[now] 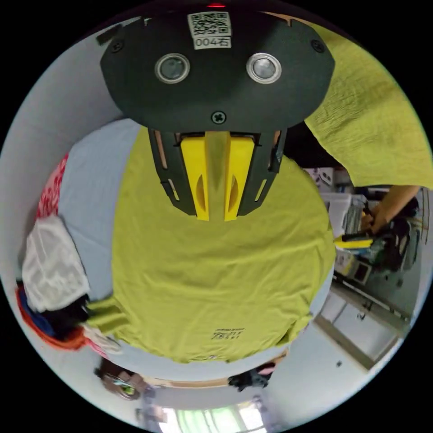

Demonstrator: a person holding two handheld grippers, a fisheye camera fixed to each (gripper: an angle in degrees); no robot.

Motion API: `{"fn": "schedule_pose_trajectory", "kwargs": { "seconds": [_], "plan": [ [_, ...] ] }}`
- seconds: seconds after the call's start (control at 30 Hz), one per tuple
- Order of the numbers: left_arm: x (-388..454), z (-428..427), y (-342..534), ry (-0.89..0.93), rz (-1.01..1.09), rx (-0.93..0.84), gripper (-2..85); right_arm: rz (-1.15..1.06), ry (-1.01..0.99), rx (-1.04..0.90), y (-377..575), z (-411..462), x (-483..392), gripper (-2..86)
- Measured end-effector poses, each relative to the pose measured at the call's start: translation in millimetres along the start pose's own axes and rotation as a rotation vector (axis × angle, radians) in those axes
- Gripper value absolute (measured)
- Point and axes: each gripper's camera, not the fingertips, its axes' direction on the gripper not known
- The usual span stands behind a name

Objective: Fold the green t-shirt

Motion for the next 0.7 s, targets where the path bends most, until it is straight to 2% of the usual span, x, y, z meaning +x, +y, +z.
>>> {"fn": "schedule_pose_trajectory", "kwargs": {
  "seconds": [0.17, 0.3, 0.5, 0.57, 0.63, 0.7],
  "plan": [
    [-19.1, 11.4, -47.0, -0.091, -0.038, -0.016, 0.1, -0.182, 0.154, -0.215, -71.7, 88.1, -89.9, 5.0],
    [-41.1, 31.5, -74.5, -0.186, -0.033, -0.121, 0.1, -0.204, 0.207, -0.274, -94.6, 125.5, -127.2, 4.0],
    [-72.3, 31.8, -92.0, -0.194, -0.010, -0.181, 0.3, -0.323, 0.296, -0.398, -125.8, 180.9, -179.8, 2.8],
    [-88.1, 26.4, -95.5, -0.170, 0.027, -0.182, 0.3, -0.348, 0.322, -0.483, -143.0, 204.9, -195.7, 2.1],
    [-112.8, 19.3, -101.7, -0.104, 0.065, -0.198, 0.3, -0.253, 0.296, -0.516, -156.9, 217.1, -195.7, 1.4],
    [-165.0, 12.5, -112.7, 0.083, -0.005, -0.236, 0.4, -0.172, 0.244, -0.473, -168.2, 218.7, -198.0, 1.0]
  ]
}}
